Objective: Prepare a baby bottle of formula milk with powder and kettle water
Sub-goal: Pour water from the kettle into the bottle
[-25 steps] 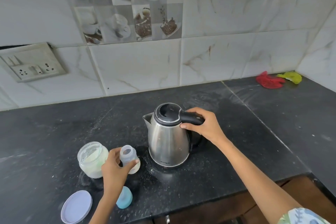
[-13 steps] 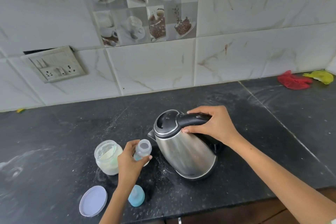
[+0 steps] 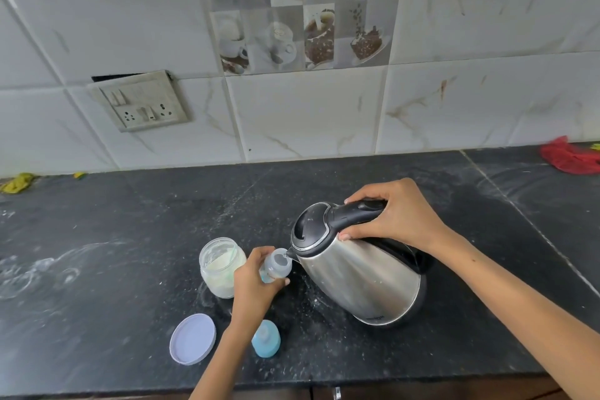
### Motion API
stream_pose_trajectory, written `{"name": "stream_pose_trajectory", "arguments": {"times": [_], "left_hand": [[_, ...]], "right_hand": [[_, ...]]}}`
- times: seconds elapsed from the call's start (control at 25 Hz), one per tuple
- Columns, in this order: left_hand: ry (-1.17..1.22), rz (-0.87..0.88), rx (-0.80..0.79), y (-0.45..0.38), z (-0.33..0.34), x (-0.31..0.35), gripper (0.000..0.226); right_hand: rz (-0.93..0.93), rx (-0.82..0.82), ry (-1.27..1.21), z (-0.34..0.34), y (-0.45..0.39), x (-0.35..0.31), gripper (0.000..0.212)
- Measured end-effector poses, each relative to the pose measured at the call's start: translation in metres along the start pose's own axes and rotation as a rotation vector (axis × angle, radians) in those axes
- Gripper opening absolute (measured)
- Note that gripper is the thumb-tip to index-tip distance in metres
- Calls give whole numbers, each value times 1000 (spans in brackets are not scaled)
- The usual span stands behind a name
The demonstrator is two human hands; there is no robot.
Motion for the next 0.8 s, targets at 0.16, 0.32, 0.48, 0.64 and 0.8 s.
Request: {"name": "stream_pose_trajectory", "arguments": {"times": [0.16,0.32,0.48,0.64,0.8], "left_hand": [[-23,-3,-14,1,-2,-2,57],[-17,-1,-11,2,-4,-2,58],[3,-4,-7,2,-6,-4,57],[11,-5,-1,1,-7,-6,57],[23,-9,19,-1,-8,-9,58]], "right_hand": [[25,-23,32,3,-5,-6,46],[41,-39,48,5,-8,-10,48],[58,-42,62,6,-10,-12,49],[62,-52,80,7,-10,-15,50],[71,-48,107,9,-11,-17,50]]}}
Point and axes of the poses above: each hand's wrist, its own y-axis away from the middle knuckle, its own z-axis out of the palm, x = y × z, the point moved 3 cm from there along -y, towards the middle knuckle, and after that the axes turned 10 degrees about -x, right-handed, at the moved point
